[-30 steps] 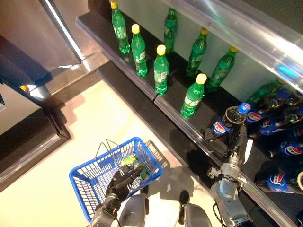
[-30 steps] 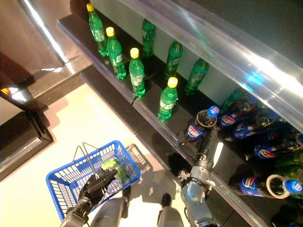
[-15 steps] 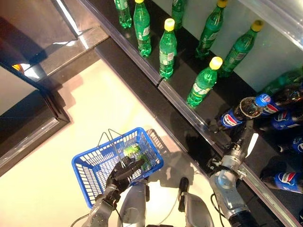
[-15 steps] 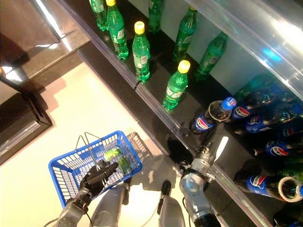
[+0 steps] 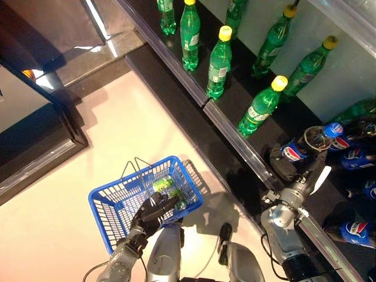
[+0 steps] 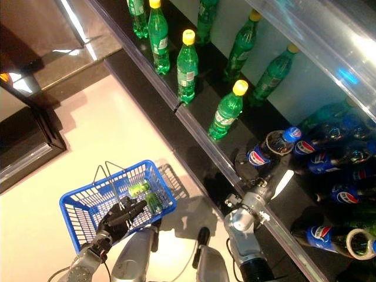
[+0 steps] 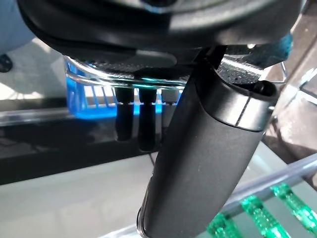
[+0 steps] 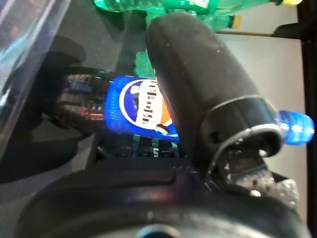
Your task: Pick up the drink and place into the basket.
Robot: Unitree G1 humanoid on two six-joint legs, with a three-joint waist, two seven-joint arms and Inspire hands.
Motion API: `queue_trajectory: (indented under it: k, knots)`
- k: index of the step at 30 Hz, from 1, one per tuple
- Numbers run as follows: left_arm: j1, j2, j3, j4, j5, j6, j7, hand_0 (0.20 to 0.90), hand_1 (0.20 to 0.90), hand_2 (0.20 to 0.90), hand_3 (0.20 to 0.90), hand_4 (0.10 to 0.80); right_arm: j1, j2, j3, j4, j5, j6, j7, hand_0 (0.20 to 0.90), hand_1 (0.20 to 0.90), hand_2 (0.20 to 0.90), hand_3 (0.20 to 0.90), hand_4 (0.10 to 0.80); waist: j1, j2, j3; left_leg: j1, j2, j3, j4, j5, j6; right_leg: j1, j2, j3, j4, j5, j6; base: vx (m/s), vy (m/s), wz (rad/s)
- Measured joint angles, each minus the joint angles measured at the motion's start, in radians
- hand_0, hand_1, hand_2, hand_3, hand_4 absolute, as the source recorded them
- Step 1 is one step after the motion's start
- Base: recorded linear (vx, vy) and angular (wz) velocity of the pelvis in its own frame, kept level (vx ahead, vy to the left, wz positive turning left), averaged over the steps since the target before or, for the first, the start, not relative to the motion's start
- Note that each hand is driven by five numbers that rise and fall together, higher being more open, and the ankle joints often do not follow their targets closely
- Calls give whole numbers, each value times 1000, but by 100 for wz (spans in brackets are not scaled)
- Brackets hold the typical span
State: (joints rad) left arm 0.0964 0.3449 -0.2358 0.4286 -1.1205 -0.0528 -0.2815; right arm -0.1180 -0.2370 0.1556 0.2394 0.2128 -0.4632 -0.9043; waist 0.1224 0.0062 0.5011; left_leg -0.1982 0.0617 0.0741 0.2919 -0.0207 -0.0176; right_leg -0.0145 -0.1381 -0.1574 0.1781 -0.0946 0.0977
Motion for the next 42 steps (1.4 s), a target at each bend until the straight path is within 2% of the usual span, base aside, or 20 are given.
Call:
queue_trajectory:
  k: [1,2,3,4,9,18,32,38,42]
  knots:
    - [4,1,1,-3,2,3,0,300,300,300,200,100,2,2,0,0,5,-3,-4,773,773,773,752,652,3,1,0,2,1,0,13,-9,0,7,0,-1,3,-1,2,216,0,-1]
    - [12,1,4,-10,5,9,0,300,300,300,200,100,9,8,-2,0,8,-6,-13,549,549,549,491,391,4,1,0,7,1,0,30,-20,-3,18,-1,-1,7,-4,4,248,2,2]
    - [19,1,9,-19,10,15,0,300,300,300,200,100,12,9,-3,0,8,-6,-16,516,516,516,453,353,5,1,0,8,1,0,38,-26,-2,23,-1,-2,8,-5,6,276,3,2]
    - [33,2,16,-33,18,25,-2,300,300,300,200,100,19,12,-5,0,8,-6,-21,300,300,300,200,100,7,1,0,13,1,1,46,-36,3,34,-2,-2,10,-6,8,228,0,0]
    - [80,24,21,-59,39,46,-8,300,300,300,200,100,60,46,-32,-1,8,-3,-34,300,300,300,200,100,11,5,-2,43,0,5,76,-64,7,77,-7,-3,10,-13,16,156,2,0]
    - [115,28,48,-59,39,54,-8,300,300,300,200,100,97,46,-46,-4,9,2,-42,300,300,300,200,100,10,6,-2,70,-2,6,76,-64,7,101,-9,-3,16,-13,22,46,4,0]
    - [152,59,48,-59,35,48,-9,300,300,300,200,100,116,45,-63,-15,16,3,-43,300,300,300,200,100,11,13,-6,70,-7,6,80,-64,7,80,-20,-1,67,-31,23,-39,7,1]
    - [158,58,49,-72,35,46,-9,300,300,300,200,100,186,40,-53,-160,15,35,-40,300,300,300,200,100,10,13,-6,74,-12,6,75,-63,7,84,-24,-1,62,-31,26,19,56,1]
    - [179,58,47,-144,35,45,-9,300,300,300,200,100,221,32,-32,-244,15,49,14,300,300,300,200,100,11,12,-7,83,-14,8,68,-63,8,92,-25,-1,60,-31,26,-2,78,-1]
